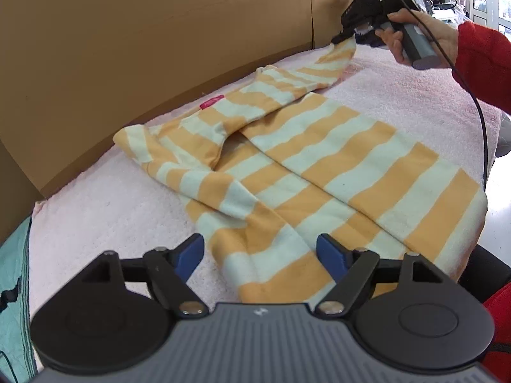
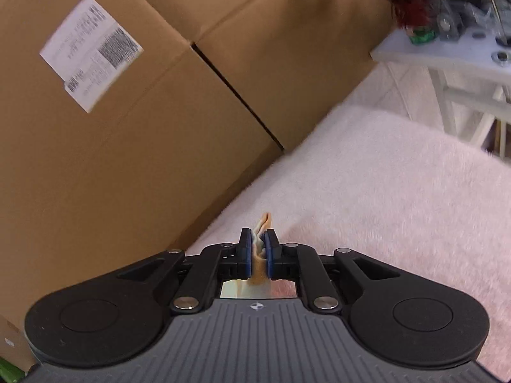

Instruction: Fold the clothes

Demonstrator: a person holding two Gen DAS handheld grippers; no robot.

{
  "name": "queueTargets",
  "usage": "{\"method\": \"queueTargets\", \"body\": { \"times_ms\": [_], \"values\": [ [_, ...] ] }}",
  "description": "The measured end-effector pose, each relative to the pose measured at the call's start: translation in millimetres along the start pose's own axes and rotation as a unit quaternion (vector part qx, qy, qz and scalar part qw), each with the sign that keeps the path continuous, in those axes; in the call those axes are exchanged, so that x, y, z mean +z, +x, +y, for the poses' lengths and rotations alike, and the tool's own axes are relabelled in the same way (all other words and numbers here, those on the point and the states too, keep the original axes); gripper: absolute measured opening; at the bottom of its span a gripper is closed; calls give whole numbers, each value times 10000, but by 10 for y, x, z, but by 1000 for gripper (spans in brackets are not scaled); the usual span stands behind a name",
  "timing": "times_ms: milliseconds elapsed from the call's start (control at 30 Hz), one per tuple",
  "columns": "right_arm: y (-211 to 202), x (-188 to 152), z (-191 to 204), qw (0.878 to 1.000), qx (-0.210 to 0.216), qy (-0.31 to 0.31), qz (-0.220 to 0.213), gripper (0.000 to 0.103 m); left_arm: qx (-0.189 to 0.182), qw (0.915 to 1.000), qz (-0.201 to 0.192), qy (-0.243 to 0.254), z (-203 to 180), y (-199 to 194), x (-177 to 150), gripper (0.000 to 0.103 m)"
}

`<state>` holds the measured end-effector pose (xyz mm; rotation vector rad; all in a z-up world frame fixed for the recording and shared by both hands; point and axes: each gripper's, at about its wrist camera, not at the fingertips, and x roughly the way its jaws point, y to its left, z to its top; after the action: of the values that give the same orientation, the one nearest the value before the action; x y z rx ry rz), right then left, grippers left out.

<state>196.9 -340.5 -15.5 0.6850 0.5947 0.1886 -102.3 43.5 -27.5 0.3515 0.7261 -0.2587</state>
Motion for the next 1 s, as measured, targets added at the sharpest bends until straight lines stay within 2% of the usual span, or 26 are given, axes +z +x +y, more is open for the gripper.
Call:
{"method": "queueTargets", "body": {
  "times_ms": [33,167,233,300,400,467,533,633,733,800,833,867,900,933,967,1000],
  "values": [
    [-58,59,-11,9999,49,-10,-118,10,15,10000,0,34,-14,-1,4,79],
    [-87,229,-247,9979,-424,101,-480,10,58,9999,-8,91,-44,-3,4,80],
    [101,207,-381,9979,-642,-48,-48,10,51,10000,3,30,-29,1,-3,82],
    [172,130,-476,9981,-618,-43,27,9,30,10000,28,-5,-17,1,0,82],
    [102,72,-447,9954,-826,-384,-310,10,-207,9997,59,-78,-5,-37,38,82],
    [-40,72,-453,9952,-764,-211,-576,10,-470,9988,-78,-102,-39,-93,46,84],
    [-160,75,-454,9940,-729,-97,-804,10,-542,9985,-70,-10,-110,-68,28,91],
    [-23,81,-487,9927,-1068,-424,-375,9,-609,9980,-64,-157,-115,-8,-27,95],
    [-96,40,-517,9890,-1355,-387,-457,9,-730,9962,-25,-478,-18,-14,-71,97],
    [-118,34,-475,9855,-1526,-591,-443,7,-745,9951,-90,-646,8,-32,-127,98],
    [-129,35,-438,9825,-1667,-709,-439,9,-692,9955,-160,-629,-19,-49,-153,98],
    [-185,34,-382,9755,-2000,-697,-597,23,-652,9956,-218,-641,-42,-61,-173,99],
    [-279,23,-325,9660,-2335,-582,-941,47,-614,9956,-274,-657,-65,-74,-191,99],
    [-415,-1,-263,9583,-2469,-380,-1390,54,-626,9948,-316,-734,-55,-75,-210,101],
    [-519,-26,-184,9554,-2408,-247,-1689,51,-609,9943,-380,-788,-63,-75,-231,102],
    [-529,-54,-61,9713,-1779,-318,-1549,45,-589,9937,-446,-840,-73,-75,-252,102]
  ]
}}
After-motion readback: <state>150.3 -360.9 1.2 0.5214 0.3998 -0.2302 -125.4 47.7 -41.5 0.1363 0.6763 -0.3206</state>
